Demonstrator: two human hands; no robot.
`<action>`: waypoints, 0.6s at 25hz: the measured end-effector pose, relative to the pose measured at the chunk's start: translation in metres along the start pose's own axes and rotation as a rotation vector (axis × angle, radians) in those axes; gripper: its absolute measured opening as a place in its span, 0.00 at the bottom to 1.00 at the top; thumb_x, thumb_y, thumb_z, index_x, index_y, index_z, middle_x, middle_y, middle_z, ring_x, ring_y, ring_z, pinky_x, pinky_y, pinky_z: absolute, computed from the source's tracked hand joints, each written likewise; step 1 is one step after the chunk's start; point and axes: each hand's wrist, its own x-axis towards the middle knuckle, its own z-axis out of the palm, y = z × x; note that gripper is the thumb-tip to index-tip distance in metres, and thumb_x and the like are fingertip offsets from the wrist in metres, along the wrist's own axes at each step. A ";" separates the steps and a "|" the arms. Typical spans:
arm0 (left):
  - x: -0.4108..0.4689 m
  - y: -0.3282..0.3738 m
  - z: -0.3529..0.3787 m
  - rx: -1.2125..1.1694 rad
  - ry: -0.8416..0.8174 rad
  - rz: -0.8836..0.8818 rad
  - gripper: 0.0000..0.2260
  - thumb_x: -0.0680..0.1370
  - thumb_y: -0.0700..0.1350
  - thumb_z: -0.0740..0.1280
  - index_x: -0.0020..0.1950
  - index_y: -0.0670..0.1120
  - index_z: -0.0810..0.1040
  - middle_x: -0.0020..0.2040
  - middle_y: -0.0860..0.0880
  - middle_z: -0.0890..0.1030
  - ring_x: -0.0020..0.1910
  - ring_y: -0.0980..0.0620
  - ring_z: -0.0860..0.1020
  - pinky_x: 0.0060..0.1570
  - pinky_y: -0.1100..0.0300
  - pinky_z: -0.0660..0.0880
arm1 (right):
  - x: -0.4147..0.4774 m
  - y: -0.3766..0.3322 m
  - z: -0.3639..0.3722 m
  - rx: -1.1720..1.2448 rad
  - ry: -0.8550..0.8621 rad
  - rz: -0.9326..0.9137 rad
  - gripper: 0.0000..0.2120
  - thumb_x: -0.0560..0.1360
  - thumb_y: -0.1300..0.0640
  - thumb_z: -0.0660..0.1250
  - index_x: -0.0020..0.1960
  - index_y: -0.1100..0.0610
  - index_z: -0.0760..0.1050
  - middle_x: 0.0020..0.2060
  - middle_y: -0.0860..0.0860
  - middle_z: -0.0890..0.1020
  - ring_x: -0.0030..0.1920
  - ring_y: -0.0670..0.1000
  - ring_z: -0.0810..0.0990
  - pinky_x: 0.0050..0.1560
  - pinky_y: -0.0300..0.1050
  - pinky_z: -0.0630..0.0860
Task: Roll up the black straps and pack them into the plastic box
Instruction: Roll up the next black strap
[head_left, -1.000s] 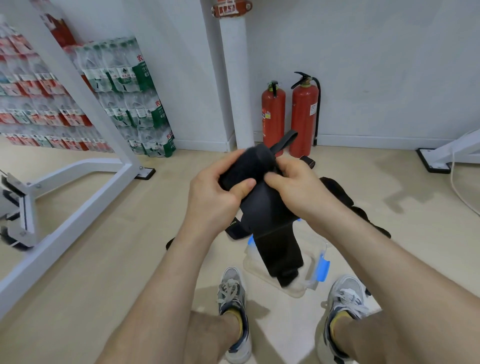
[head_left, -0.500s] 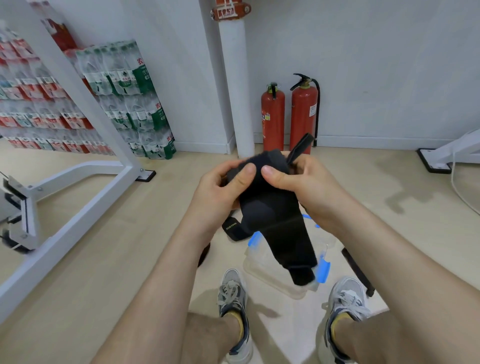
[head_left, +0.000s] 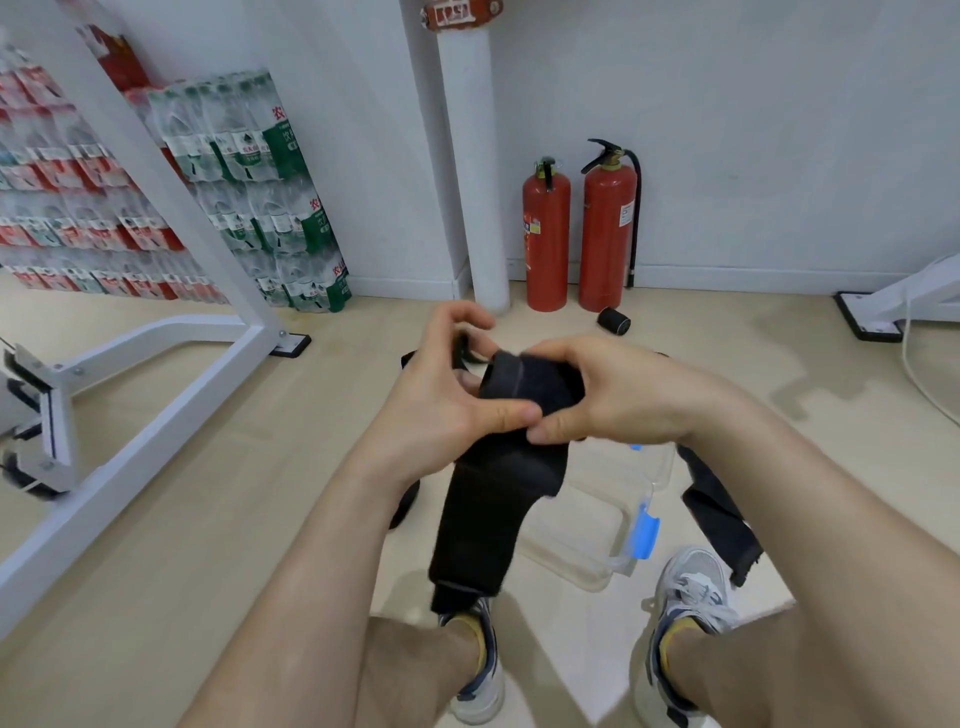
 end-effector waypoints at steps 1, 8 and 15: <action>0.000 -0.001 -0.002 -0.093 0.076 0.008 0.27 0.61 0.42 0.79 0.52 0.55 0.69 0.52 0.50 0.76 0.45 0.51 0.80 0.42 0.52 0.81 | 0.001 0.000 -0.003 0.005 0.069 -0.017 0.17 0.69 0.56 0.78 0.57 0.50 0.78 0.45 0.46 0.84 0.44 0.43 0.83 0.48 0.50 0.80; 0.005 -0.011 -0.007 0.133 -0.092 -0.055 0.19 0.66 0.37 0.80 0.44 0.57 0.76 0.43 0.51 0.82 0.40 0.56 0.76 0.44 0.60 0.74 | -0.009 0.011 -0.022 0.207 0.242 0.005 0.17 0.70 0.63 0.77 0.56 0.54 0.77 0.47 0.53 0.84 0.49 0.54 0.84 0.51 0.59 0.82; 0.016 -0.018 0.022 0.433 -0.198 -0.050 0.08 0.73 0.47 0.75 0.47 0.60 0.83 0.44 0.64 0.79 0.53 0.56 0.75 0.58 0.56 0.72 | -0.005 0.022 -0.020 0.071 0.391 0.087 0.21 0.68 0.60 0.79 0.56 0.49 0.76 0.49 0.45 0.81 0.51 0.50 0.81 0.53 0.52 0.80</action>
